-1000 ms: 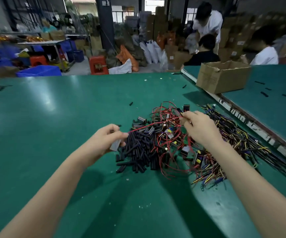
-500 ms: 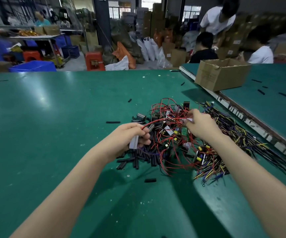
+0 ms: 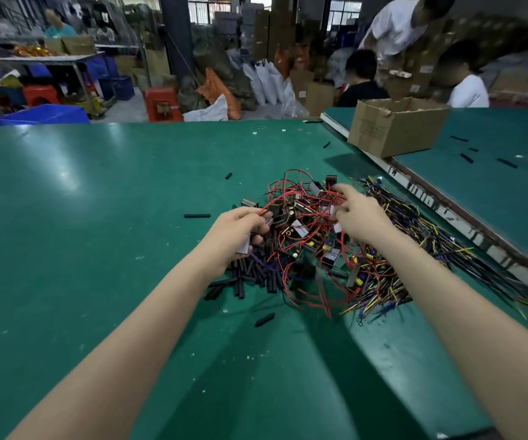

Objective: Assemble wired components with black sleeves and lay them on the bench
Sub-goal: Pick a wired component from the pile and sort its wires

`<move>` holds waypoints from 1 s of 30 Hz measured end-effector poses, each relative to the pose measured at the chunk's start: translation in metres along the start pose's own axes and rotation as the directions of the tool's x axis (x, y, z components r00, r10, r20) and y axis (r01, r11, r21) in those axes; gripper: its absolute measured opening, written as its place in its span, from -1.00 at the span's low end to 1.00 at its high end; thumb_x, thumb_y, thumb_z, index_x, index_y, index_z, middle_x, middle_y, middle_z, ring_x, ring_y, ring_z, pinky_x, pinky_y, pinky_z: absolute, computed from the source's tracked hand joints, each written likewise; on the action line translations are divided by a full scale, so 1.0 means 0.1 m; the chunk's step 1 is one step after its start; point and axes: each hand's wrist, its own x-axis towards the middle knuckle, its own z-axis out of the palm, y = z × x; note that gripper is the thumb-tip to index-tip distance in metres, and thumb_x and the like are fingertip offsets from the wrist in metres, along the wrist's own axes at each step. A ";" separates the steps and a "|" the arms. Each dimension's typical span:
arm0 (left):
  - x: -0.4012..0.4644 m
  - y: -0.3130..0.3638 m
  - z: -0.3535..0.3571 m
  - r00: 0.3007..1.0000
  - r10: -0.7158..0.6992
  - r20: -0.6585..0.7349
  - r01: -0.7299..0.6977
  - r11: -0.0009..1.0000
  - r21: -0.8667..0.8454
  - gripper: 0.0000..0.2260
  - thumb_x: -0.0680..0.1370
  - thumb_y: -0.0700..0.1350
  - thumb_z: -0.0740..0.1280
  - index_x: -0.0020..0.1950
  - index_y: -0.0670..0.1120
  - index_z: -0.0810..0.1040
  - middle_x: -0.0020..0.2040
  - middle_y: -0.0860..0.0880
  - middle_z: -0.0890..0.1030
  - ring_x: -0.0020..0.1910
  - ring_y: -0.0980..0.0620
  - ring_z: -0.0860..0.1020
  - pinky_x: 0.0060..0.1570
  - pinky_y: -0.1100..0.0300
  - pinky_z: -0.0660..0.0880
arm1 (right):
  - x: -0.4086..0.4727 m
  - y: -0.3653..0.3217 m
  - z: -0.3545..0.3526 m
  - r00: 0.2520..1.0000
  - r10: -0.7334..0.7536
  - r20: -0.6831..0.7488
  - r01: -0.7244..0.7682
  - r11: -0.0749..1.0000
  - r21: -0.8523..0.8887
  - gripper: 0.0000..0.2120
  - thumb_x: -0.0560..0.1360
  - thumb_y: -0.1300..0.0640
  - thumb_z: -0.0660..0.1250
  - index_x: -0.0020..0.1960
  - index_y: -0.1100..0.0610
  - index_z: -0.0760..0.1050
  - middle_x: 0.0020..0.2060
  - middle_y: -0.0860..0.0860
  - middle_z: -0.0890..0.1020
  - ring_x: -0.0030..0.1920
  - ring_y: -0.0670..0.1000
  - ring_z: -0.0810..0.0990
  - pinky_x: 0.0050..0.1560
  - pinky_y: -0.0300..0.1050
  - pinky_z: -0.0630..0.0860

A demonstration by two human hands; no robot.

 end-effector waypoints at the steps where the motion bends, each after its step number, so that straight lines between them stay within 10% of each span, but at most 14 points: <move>1: 0.00 -0.02 -0.03 1.000 0.011 -0.018 -0.011 1.000 -0.002 -0.83 0.55 -0.22 0.24 -0.06 -0.06 0.62 -0.34 0.07 0.58 -0.47 0.16 0.47 -0.53 0.35 0.33 | 0.02 -0.03 -0.03 0.998 -0.043 0.037 0.047 0.992 -0.117 -0.55 0.58 0.17 0.14 0.46 -0.02 0.24 0.02 0.09 0.66 -0.47 0.00 0.51 -0.39 -0.10 0.52; 4: 0.02 -0.04 -0.11 0.999 0.001 -0.054 -0.005 0.998 -0.070 -0.84 0.58 -0.20 0.24 -0.08 -0.06 0.61 -0.37 0.06 0.57 -0.46 0.16 0.49 -0.52 0.34 0.36 | 0.08 -0.19 -0.15 0.996 -0.056 0.075 0.042 0.983 0.179 -0.70 0.56 0.15 0.25 0.28 0.08 0.43 -0.29 0.00 0.68 -0.58 -0.10 0.38 -0.55 -0.24 0.36; 8: 0.02 -0.05 -0.17 0.999 -0.029 -0.032 0.026 0.996 -0.091 -0.88 0.57 -0.18 0.28 -0.10 -0.07 0.60 -0.30 0.03 0.61 -0.35 0.11 0.61 -0.42 0.31 0.45 | 0.12 -0.48 -0.51 0.989 0.103 0.102 -0.143 0.587 0.797 -0.78 0.56 0.09 0.26 0.16 0.15 0.51 -0.38 -0.03 0.60 -0.60 -0.14 0.25 -0.63 -0.30 0.16; 13: -0.02 -0.05 -0.07 0.993 0.051 0.105 -0.042 0.995 -0.086 -0.90 0.53 -0.08 0.34 -0.13 -0.07 0.50 -0.16 0.02 0.68 -0.28 0.06 0.65 -0.36 0.28 0.47 | -0.06 -0.86 -0.54 0.959 -0.016 0.283 -0.178 0.742 0.646 -0.76 0.56 -0.09 0.25 0.07 0.07 0.48 -0.39 -0.05 0.56 -0.63 -0.16 0.26 -0.57 -0.36 0.12; 19: -0.09 0.03 -0.03 0.944 0.179 0.276 -0.072 0.931 -0.359 -0.77 0.46 0.04 0.37 -0.08 -0.12 0.56 -0.26 0.01 0.64 -0.37 0.13 0.56 -0.35 0.30 0.48 | -0.37 -1.22 0.04 0.887 -0.184 0.424 -0.291 0.490 0.821 -0.86 0.61 0.16 0.18 0.14 0.13 0.42 -0.14 0.07 0.51 -0.27 -0.01 0.54 -0.37 -0.20 0.59; 23: -0.09 0.00 -0.24 0.998 0.052 0.033 -0.042 0.966 -0.257 -0.89 0.53 -0.09 0.35 -0.14 -0.10 0.59 -0.29 -0.01 0.67 -0.41 0.12 0.54 -0.43 0.34 0.44 | -0.29 -1.14 0.24 0.958 -0.251 0.137 0.155 0.859 0.488 -0.58 0.63 0.10 0.12 0.48 0.08 0.26 0.33 0.02 0.45 0.20 0.01 0.52 0.21 -0.09 0.46; 26: -0.11 -0.01 -0.44 0.999 0.007 -0.034 -0.020 0.917 -0.397 -0.87 0.44 0.00 0.37 -0.14 -0.05 0.58 -0.35 0.10 0.63 -0.46 0.21 0.51 -0.48 0.38 0.41 | -0.30 -1.00 0.45 0.960 -0.237 -0.152 0.267 0.936 0.229 -0.61 0.60 0.03 0.17 0.39 0.13 0.37 0.21 0.06 0.54 0.24 0.07 0.46 0.21 -0.12 0.33; 30: -0.17 -0.05 -0.59 0.998 0.055 0.015 -0.035 0.802 -0.597 -0.79 0.37 0.11 0.34 -0.19 -0.02 0.58 -0.34 0.12 0.57 -0.48 0.21 0.47 -0.50 0.34 0.41 | -0.51 -0.91 1.01 0.891 -0.443 0.100 0.440 0.896 0.051 -0.77 0.50 0.07 0.30 0.12 0.10 0.58 0.02 0.14 0.61 0.08 0.17 0.55 0.09 -0.01 0.48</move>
